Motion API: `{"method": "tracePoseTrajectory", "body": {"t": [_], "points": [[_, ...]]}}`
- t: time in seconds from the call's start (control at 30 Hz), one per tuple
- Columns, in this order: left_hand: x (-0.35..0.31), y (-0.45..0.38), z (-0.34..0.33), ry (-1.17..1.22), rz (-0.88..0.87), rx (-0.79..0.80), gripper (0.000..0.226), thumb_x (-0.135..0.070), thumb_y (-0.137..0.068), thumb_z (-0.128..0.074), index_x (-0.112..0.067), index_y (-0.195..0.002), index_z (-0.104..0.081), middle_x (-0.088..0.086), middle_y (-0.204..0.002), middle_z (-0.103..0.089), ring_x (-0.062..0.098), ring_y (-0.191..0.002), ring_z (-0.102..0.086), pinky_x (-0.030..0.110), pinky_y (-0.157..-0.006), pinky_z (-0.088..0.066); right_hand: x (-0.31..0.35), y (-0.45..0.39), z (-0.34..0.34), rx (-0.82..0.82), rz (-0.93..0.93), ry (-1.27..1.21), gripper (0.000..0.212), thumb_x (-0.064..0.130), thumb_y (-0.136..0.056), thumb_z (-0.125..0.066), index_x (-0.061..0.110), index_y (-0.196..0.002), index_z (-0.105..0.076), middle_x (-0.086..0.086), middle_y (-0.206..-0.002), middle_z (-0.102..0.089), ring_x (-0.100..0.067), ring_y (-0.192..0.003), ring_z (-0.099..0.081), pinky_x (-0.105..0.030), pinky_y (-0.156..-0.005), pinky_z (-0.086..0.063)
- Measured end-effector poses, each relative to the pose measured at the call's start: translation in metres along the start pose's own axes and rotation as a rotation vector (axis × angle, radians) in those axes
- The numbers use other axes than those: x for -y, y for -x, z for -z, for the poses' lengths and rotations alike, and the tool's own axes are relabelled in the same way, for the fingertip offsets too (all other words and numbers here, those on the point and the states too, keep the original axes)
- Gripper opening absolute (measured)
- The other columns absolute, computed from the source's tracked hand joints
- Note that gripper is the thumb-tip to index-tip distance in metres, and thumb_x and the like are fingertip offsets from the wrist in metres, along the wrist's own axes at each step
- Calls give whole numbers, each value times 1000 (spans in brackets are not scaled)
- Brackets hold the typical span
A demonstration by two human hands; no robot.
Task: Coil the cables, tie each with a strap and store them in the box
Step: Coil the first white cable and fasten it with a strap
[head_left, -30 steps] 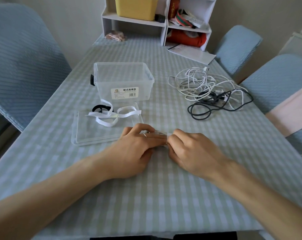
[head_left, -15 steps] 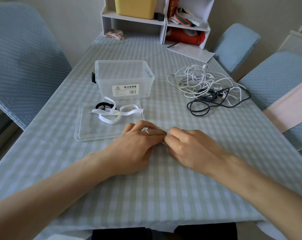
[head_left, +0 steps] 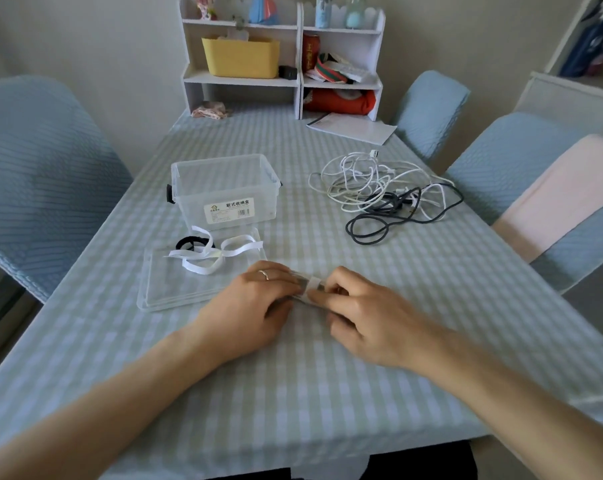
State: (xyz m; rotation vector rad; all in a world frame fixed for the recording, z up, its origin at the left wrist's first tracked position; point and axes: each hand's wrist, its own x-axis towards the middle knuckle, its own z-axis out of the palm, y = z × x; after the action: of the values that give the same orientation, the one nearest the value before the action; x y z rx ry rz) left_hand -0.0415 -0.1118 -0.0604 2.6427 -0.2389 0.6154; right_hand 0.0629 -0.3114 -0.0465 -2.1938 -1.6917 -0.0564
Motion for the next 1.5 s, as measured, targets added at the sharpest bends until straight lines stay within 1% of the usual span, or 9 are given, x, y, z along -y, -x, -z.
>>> {"method": "tracePoseTrajectory", "body": {"t": [0.1, 0.2, 0.37, 0.63, 0.87, 1.03, 1.17, 1.33, 1.5], "points": [[1, -5, 1, -43, -16, 17, 24, -14, -87, -58, -13, -105, -74, 0, -106, -73, 17, -107, -59, 25, -97, -44, -4, 0, 2, -50, -81, -176, 43, 20, -89, -45, 19, -127, -66, 11, -105, -52, -4, -89, -55, -22, -78, -46], [2, -5, 2, -94, -15, 38, 21, -14, -90, -56, -14, -104, -72, 1, -105, -70, 21, -106, -61, 36, -90, -50, -11, -7, 7, -196, -154, -284, 38, 15, -86, -54, 14, -119, -71, 8, -98, -62, -4, -82, -60, -11, -75, -43], [-2, -11, 16, -24, -59, -125, 14, -6, -92, -55, -9, -94, -68, -1, -98, -65, 17, -98, -60, 29, -87, -48, -24, -19, 17, -206, -70, -289, 35, 12, -81, -71, 17, -115, -73, 10, -102, -61, 6, -79, -55, -4, -71, -37], [-1, -29, 25, 151, -43, -97, 17, 3, -88, -57, -4, -96, -70, -3, -95, -67, 7, -94, -61, 19, -85, -47, -32, -40, 40, 67, -93, -618, 18, 22, -87, -74, 25, -105, -76, 11, -96, -66, -3, -77, -60, -18, -71, -46], [-8, -53, 16, 313, 38, -82, 18, 5, -90, -58, -7, -95, -69, -3, -95, -67, 9, -91, -66, 14, -81, -47, -47, -42, 30, 30, -133, -886, 11, 12, -81, -80, 21, -86, -76, 6, -78, -73, -3, -68, -62, -20, -65, -47], [-13, -50, 7, 402, 245, -248, 30, -3, -93, -64, -31, -103, -65, -8, -110, -67, 9, -105, -65, 14, -85, -49, -59, -37, 29, -82, -239, -891, 3, 11, -87, -74, 9, -88, -72, 2, -69, -68, -5, -62, -57, -20, -60, -44], [-18, -48, 0, 408, 381, -244, 21, -7, -89, -69, -27, -96, -68, -12, -94, -70, 6, -87, -68, 11, -74, -49, -61, -36, 29, -152, -273, -877, 4, 9, -91, -69, 10, -94, -72, -15, -76, -69, -19, -61, -58, -43, -61, -49], [-17, -52, -3, 557, 534, -245, 16, -15, -92, -67, -24, -105, -66, -13, -103, -70, 9, -89, -71, 25, -75, -57, -57, -37, 26, -102, -268, -979, 10, 8, -92, -67, 11, -99, -74, 4, -72, -70, -7, -64, -61, -20, -63, -49], [-22, -58, 6, 865, 579, -263, 24, -4, -97, -55, -16, -115, -65, 3, -96, -74, 20, -82, -73, 31, -71, -61, -55, -38, 26, -12, -214, -1033, 12, 3, -92, -66, 10, -97, -74, -1, -79, -69, -9, -72, -59, -19, -66, -49]]}}
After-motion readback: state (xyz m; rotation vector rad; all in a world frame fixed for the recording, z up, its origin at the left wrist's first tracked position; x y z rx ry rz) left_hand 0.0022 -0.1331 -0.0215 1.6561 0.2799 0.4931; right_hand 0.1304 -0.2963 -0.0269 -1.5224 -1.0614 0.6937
